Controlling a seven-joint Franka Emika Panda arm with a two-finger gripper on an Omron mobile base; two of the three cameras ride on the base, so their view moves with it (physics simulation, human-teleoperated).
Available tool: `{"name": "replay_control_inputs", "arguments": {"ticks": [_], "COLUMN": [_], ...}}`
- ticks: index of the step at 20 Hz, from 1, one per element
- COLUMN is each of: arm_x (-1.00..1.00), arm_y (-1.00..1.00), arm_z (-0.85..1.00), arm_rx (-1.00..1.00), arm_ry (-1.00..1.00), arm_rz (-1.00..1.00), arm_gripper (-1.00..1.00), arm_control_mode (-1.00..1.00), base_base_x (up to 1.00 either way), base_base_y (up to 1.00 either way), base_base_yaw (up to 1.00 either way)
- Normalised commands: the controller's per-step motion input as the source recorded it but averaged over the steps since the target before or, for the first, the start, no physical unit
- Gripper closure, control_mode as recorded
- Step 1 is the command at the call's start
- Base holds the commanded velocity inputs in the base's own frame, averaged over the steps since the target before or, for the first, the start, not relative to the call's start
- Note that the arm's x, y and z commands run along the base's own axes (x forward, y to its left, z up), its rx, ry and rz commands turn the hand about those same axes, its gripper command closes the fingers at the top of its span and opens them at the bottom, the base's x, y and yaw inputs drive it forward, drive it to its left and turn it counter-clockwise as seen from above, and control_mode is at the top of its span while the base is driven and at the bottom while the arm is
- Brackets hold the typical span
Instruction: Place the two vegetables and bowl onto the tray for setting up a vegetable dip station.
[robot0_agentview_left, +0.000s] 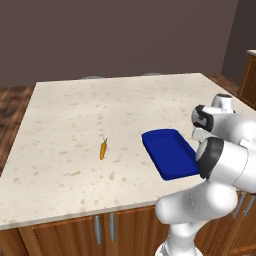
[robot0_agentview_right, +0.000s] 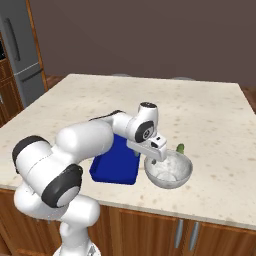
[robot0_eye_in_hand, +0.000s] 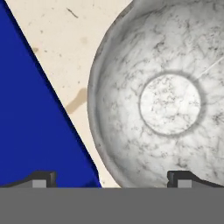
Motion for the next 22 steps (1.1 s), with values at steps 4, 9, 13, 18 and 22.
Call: {"name": "replay_control_inputs", "arguments": {"ticks": [4,9,13,18,22], "arm_x": [0.2,0.22,0.13,0.08,0.13], "arm_y": [-0.12,-0.15,-0.09,-0.06,-0.05], "arm_z": [-0.17,-0.13,-0.13,-0.13,-0.09], "arm_rx": [0.0,0.0,0.0,0.0,0.0], "arm_ry": [0.0,0.02,0.03,0.04,0.07], "arm_rz": [0.04,0.06,0.07,0.06,0.03], "arm_gripper": [-1.0,-1.0,-1.0,-1.0,-1.0], "arm_control_mode": [-1.0,-1.0,-1.0,-1.0,-1.0], "base_base_x": [0.0,0.0,0.0,0.0,0.0], "base_base_y": [0.0,0.0,0.0,0.0,0.0], "base_base_yaw": [0.0,0.0,0.0,0.0,0.0]}}
